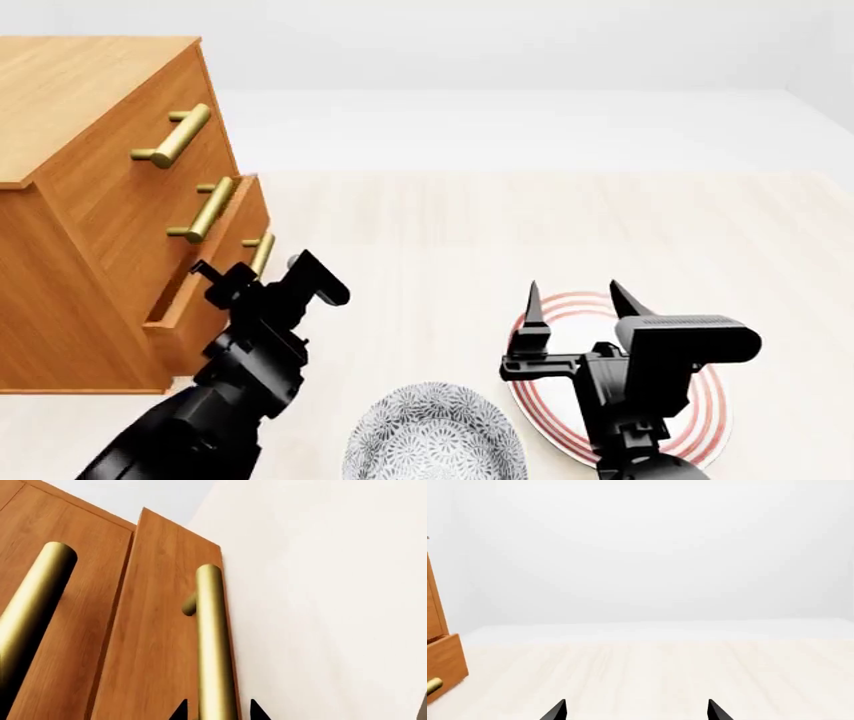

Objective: Open the bottom drawer of the cabinet.

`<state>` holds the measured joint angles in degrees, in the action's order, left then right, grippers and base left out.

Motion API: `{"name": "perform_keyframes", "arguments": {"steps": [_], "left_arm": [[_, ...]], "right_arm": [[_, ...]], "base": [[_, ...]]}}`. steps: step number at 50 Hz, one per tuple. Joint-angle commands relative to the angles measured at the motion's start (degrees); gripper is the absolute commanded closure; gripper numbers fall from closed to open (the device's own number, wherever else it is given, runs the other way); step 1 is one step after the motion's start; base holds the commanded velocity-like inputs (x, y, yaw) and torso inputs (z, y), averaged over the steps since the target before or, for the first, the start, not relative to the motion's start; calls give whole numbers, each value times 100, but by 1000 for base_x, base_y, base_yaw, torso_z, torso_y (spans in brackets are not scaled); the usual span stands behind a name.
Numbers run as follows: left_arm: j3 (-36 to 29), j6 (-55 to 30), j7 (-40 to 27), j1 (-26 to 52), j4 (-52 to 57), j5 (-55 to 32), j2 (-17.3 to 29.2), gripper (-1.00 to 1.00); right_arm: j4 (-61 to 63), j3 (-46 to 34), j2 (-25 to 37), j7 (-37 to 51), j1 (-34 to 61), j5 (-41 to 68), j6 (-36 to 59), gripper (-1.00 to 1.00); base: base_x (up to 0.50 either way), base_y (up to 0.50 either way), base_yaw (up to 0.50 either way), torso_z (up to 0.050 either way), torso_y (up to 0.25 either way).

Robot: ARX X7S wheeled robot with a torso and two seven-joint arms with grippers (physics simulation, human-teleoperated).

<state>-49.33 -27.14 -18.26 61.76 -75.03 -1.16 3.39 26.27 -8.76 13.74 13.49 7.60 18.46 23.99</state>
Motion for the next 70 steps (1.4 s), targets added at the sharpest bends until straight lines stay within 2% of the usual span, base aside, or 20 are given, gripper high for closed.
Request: {"name": "perform_keyframes", "arguments": {"steps": [1,15,24,35,56,57,68,70], "left_arm": [[-1451,199,79,283,282,-1351,-337,100],[-2955,121,-248,415,799,-2911,-338,100],[-3620,-136,-540,491,1161,-3359,-339,100],[-3773,-322,-643,519,1655,-3519,-339,100],[-3781,-246,-659,606,1776,-3567,-339,100],[-3766,-217,-690,627,1780,-3585,-339,-100],[-3746,-149,-787,775,2081,-3717,-336,-100],[-3555,-212,-926,912,2530,-3884,-125,-100]], "right_arm": [[14,-3,23,13,-35,44,-47,-100],[14,32,68,26,-35,115,-89,-100],[27,49,89,24,-71,162,-152,-100],[91,56,122,42,-106,209,-182,-100],[78,8,157,84,-72,241,-196,-100],[84,6,162,90,-67,243,-186,-100],[97,-17,173,116,-53,269,-195,-100],[73,-24,171,116,-56,269,-212,-100]], "base": [[15,0,-6,0,0],[7,0,-5,0,0],[6,0,-5,-2,0],[6,0,-4,0,0],[0,0,-1,0,0],[0,0,0,0,0],[0,0,0,0,0],[0,0,0,0,0]]}}
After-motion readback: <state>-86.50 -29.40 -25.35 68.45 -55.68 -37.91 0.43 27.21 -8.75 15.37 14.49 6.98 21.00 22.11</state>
